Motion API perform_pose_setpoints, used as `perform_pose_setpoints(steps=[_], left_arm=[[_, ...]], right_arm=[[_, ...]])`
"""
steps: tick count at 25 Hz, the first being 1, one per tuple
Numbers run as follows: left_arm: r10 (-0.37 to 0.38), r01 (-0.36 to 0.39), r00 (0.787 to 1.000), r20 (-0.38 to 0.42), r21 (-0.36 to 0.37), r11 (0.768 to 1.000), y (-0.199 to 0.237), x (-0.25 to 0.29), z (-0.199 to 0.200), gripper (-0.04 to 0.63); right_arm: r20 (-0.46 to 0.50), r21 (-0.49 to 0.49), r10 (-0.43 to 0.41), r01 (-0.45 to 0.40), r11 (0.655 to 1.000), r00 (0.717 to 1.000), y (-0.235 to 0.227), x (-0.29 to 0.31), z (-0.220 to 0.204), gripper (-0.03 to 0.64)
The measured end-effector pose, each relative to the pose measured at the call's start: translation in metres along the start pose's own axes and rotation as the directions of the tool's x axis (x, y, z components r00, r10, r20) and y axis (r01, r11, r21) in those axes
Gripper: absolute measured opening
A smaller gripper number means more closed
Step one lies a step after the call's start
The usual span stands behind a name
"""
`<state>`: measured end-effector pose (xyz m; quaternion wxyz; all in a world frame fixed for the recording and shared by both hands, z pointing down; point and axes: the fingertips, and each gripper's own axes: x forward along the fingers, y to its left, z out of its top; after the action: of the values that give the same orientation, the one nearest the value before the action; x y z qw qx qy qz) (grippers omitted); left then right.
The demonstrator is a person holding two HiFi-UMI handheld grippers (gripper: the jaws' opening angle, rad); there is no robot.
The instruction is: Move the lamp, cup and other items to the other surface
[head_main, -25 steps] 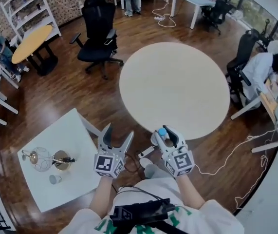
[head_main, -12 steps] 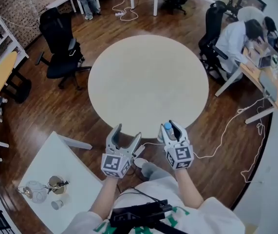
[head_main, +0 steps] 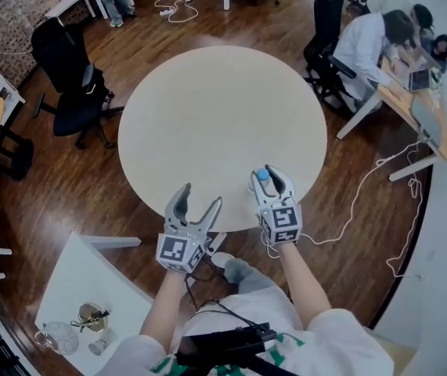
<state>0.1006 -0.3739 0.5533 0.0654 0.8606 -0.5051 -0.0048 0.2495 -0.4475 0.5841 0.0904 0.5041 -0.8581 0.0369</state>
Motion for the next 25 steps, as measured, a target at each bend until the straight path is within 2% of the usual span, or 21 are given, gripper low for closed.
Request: perform_pose_setpoints(steps=[6,9,12,15,20,22,25], left_arm=[[-0.034,0.034,0.999,-0.031,0.02,0.999,0.008,0.034,-0.012,0.342],[-0.038,0.038,0.998,-0.043,-0.002,0.999,0.005,0.042,-0.012,0.342],[-0.027,0.026,0.998,-0.054,-0.019,0.999,0.007,0.041,-0.015,0.342],[-0.001,-0.001,0.998,-0.063,-0.018,1.0,0.02,0.029,-0.019,0.342],[0.064,-0.065,0.996,-0.055,-0.007,0.998,0.047,0.005,-0.022,0.342],[0.087,-0.088,0.995,-0.05,-0.013,0.996,0.054,-0.006,-0.017,0.342],[0.128,-0.129,0.991,-0.032,-0.018,0.992,0.062,-0.023,-0.01,0.342]], right_arm=[[-0.052,0.013,-0.008,0.008,1.0,0.999,-0.026,0.045,-0.025,0.173],[-0.103,0.047,0.0,0.005,0.999,0.995,-0.03,0.059,-0.048,0.173],[-0.087,0.049,0.009,-0.004,0.999,0.996,-0.03,0.066,-0.051,0.175],[-0.091,0.025,-0.012,0.015,1.0,0.996,-0.031,0.072,-0.052,0.179],[-0.107,0.001,-0.094,0.095,0.995,0.99,-0.035,0.058,-0.046,0.243],[-0.096,-0.001,-0.107,0.107,0.994,0.99,-0.034,0.05,-0.041,0.279],[-0.071,-0.002,-0.105,0.106,0.994,0.992,-0.028,0.038,-0.03,0.279]])
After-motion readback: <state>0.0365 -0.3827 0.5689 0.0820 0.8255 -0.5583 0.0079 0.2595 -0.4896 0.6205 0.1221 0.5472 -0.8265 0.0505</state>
